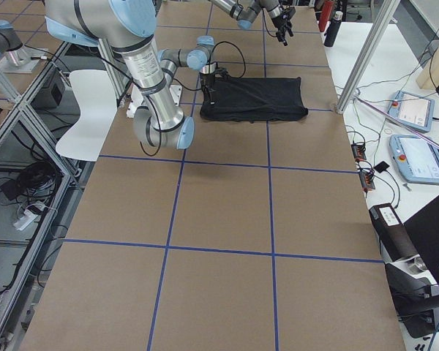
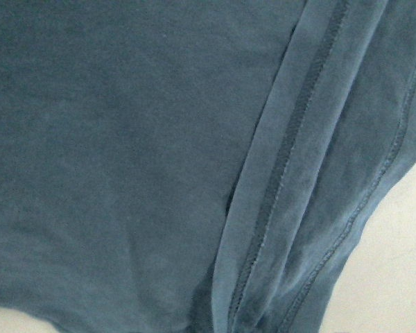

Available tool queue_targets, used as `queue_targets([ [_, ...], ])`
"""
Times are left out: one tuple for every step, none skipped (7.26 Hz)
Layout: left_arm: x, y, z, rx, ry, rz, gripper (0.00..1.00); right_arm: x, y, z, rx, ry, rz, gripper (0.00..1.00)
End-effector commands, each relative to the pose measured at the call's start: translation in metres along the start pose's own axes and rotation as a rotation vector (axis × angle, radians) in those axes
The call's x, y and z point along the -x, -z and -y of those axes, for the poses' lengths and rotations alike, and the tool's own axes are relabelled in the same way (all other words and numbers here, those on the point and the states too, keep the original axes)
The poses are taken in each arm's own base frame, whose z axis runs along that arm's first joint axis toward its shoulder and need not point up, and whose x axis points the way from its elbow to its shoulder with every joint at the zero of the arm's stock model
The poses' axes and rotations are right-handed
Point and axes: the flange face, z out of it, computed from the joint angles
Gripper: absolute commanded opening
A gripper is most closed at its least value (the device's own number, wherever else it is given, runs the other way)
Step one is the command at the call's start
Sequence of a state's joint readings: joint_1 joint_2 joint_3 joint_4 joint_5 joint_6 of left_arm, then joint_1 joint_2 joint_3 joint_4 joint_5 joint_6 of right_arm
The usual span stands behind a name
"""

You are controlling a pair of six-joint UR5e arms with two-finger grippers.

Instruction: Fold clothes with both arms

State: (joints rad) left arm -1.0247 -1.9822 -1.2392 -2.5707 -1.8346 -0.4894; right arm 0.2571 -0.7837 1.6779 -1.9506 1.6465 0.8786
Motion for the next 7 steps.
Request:
queue_targets([
  [-0.0009,-0.0001,0.0017,0.0,0.0,0.0,1.0,-0.0012,-0.0066,0.0023,0.0,0.036,-0.025,0.87],
  [-0.0009,-0.0001,0.0017,0.0,-0.002,0.0,1.0,-0.0032,-0.0091,0.0012,0.01,0.064,-0.04,0.72],
  [-0.0019,-0.0001,0.0036,-0.001,-0.001,-0.001,1.0,-0.0065,-0.0115,0.0009,0.016,0.093,-0.071,0.58],
  [-0.002,-0.0001,0.0037,-0.001,0.0,-0.001,1.0,-0.0052,-0.0084,0.0015,0.014,0.094,-0.067,0.43],
  [-0.0024,-0.0001,0.0046,-0.001,0.0,-0.001,1.0,-0.0054,-0.0076,0.0026,0.016,0.092,-0.069,0.22],
  [-0.0038,-0.0006,0.0051,-0.001,-0.001,-0.002,1.0,-0.0056,-0.0071,0.0024,0.017,0.092,-0.07,0.07],
  [-0.0029,-0.0002,0.0055,-0.001,-0.001,-0.001,1.0,-0.0049,-0.0066,0.0016,0.016,0.092,-0.069,0.02],
])
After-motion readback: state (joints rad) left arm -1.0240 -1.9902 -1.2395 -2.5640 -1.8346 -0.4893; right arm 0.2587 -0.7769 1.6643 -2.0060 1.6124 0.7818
